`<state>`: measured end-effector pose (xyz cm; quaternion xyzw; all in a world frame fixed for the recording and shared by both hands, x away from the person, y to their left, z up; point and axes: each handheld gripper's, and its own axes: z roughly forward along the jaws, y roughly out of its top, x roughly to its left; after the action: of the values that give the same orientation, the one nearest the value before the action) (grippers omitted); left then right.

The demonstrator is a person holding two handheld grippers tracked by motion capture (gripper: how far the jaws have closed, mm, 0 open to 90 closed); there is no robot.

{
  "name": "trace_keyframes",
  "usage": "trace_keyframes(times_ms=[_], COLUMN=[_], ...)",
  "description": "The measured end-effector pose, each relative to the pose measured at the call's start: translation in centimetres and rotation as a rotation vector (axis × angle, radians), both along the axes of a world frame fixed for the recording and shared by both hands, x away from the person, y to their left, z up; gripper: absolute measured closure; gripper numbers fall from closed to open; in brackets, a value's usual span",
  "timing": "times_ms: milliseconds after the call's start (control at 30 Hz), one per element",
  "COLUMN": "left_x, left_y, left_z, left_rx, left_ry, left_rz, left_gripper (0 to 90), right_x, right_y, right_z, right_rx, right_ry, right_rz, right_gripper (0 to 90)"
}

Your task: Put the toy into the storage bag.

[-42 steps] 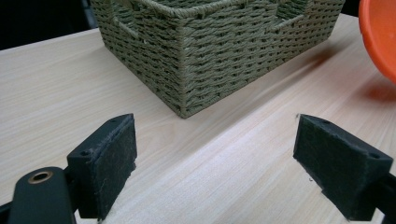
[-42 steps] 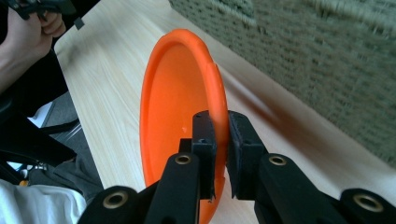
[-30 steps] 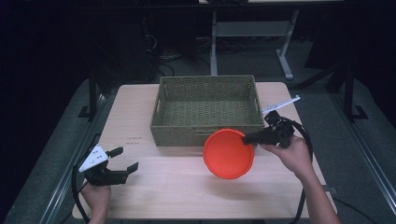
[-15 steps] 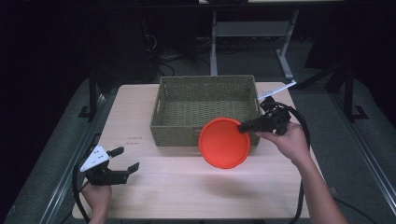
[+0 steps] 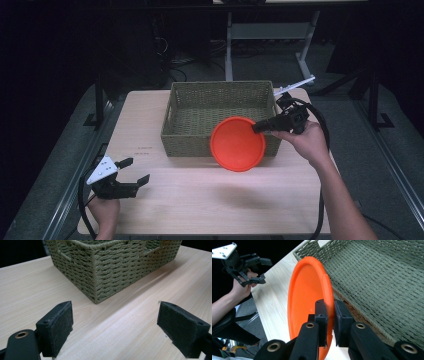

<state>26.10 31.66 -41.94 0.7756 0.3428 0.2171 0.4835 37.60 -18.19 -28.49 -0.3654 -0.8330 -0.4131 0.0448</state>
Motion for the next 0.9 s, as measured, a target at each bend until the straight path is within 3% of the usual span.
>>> trace_keyframes(times_ms=[900], left_x=[0.2], left_y=[0.2], left_z=[-0.2], left_rx=[-0.019], left_ry=[-0.003], left_rz=[0.004], left_gripper=[12.6], right_x=[4.7], right_y=[1.6], right_z=[4.2], right_rx=[0.003], right_ry=[-0.027], right_rz=[-0.024], right_gripper=[82.3])
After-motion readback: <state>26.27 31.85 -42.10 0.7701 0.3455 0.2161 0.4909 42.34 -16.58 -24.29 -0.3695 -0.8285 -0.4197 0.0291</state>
